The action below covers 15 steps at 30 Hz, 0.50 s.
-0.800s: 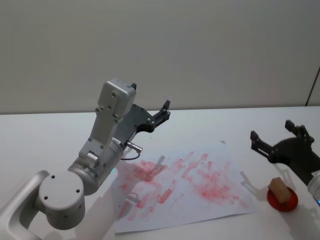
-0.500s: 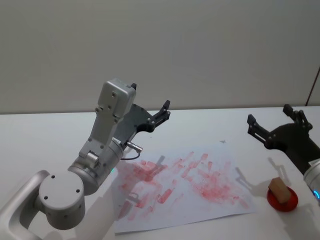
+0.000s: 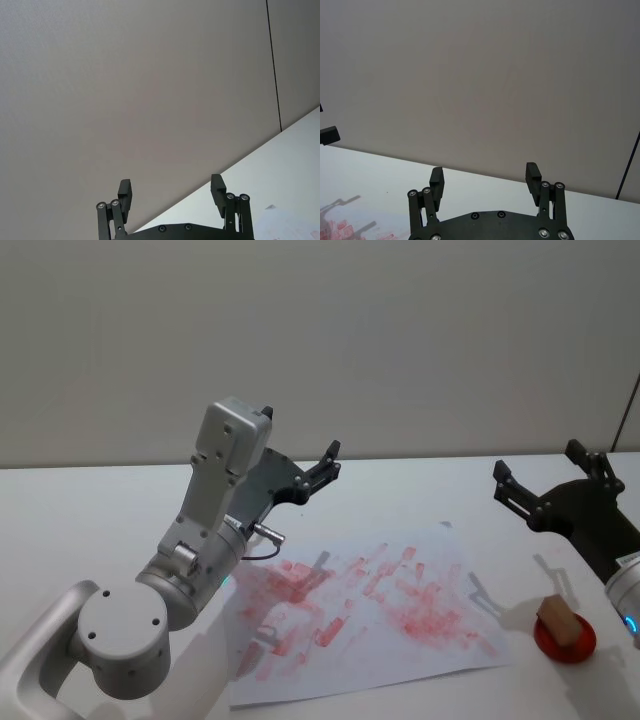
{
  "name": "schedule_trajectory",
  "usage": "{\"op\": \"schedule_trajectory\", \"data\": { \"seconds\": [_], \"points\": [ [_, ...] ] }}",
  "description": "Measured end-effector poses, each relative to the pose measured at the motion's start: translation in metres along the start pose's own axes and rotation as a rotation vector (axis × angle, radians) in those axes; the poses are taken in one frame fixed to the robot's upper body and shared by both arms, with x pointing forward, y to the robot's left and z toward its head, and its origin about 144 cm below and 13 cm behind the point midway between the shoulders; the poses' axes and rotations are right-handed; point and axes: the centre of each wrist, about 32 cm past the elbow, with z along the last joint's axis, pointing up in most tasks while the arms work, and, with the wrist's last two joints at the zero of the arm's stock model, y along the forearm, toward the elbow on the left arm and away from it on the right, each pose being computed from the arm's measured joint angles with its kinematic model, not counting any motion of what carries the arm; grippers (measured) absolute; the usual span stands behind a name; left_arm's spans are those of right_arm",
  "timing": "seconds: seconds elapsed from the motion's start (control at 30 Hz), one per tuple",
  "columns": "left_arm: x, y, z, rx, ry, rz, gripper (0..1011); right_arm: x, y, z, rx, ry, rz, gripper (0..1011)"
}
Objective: Use the one hand to pick up the stamp and affix it onto the A4 paper.
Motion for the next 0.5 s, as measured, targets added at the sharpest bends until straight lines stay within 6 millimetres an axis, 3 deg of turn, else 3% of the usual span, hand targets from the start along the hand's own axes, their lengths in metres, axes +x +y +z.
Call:
{"op": "schedule_trajectory", "data": {
  "seconds": [0.5],
  "points": [
    [0.0000,0.0000,0.0000,0.000,0.000,0.000,1001,0.0002,0.0000,0.0001,0.000,0.000,-0.001,1001]
  ]
}}
